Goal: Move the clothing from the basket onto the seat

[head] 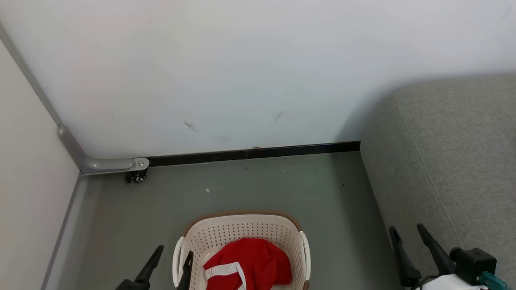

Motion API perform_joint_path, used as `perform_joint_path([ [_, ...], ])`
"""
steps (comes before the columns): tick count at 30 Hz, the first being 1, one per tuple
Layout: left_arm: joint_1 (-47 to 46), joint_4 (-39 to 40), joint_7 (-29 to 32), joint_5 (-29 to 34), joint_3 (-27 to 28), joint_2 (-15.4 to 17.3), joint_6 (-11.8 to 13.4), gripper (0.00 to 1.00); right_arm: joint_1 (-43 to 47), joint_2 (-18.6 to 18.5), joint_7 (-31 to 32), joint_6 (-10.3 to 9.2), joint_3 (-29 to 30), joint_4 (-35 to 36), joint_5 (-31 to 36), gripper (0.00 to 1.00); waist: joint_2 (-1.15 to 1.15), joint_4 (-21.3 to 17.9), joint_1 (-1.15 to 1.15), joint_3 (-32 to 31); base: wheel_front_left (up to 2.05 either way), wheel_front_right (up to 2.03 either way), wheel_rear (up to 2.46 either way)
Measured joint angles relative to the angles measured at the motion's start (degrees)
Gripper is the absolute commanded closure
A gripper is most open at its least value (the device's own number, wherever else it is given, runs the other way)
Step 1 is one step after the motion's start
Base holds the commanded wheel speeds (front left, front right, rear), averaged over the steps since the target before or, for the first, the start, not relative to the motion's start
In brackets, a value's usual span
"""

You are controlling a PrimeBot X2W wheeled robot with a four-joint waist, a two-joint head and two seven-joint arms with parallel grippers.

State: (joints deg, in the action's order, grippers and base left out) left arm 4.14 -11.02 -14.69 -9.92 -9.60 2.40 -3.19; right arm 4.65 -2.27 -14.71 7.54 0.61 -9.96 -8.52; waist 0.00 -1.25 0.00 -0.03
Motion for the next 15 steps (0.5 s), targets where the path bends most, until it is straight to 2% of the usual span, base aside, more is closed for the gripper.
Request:
perform_joint_path([
  [7, -0.01, -0.69, 0.00, 0.59, -2.96, -0.01, -1.07, 0.00, 1.54, 0.08, 0.00, 0.00, -1.24, 1.09, 0.36, 0.00, 0.00, -0.59, 0.00, 1.41, 0.00, 0.00, 0.00],
  [15, -0.53, -1.67, 0.00, 0.98, -6.05, 0.02, -1.59, 0.00, 4.93, 0.09, 0.00, 0.00, -0.01, 1.76, 0.97, 0.00, 0.00, -1.41, 0.00, 3.79, 0.00, 0.00, 0.00],
])
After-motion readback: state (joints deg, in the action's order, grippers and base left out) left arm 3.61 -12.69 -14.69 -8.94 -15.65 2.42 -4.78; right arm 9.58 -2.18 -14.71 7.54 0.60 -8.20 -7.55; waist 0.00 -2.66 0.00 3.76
